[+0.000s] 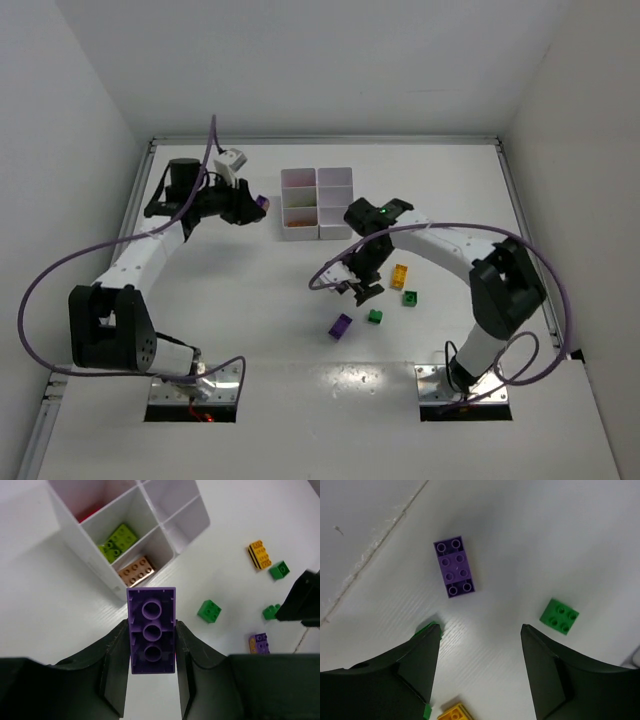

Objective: Sort the legos into containers by color

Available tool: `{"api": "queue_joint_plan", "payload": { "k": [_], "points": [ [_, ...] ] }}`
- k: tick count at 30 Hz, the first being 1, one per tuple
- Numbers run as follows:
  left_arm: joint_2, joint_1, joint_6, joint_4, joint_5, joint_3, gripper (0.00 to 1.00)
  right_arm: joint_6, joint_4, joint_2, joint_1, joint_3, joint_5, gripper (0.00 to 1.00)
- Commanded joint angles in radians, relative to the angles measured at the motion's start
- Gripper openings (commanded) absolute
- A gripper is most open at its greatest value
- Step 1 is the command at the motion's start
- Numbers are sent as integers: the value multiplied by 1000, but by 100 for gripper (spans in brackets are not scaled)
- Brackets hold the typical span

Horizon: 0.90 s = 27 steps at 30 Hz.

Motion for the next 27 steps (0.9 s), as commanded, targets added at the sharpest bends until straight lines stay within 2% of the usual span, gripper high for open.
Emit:
{"api": "queue_joint_plan", "payload": {
  "k": [1,7,20,27],
  "points": [
    [-58,69,-50,12,62,-15,15,-40,37,81,59,65,33,66],
    [-90,140,-41,-8,82,-46,15,-4,136,141,130,4,125,66],
    [-40,167,13,-72,91,8,15,137,211,199,247,-44,145,66],
    [-10,176,22,-81,100,29,15,180,231,231,257,-64,155,66]
  ]
}}
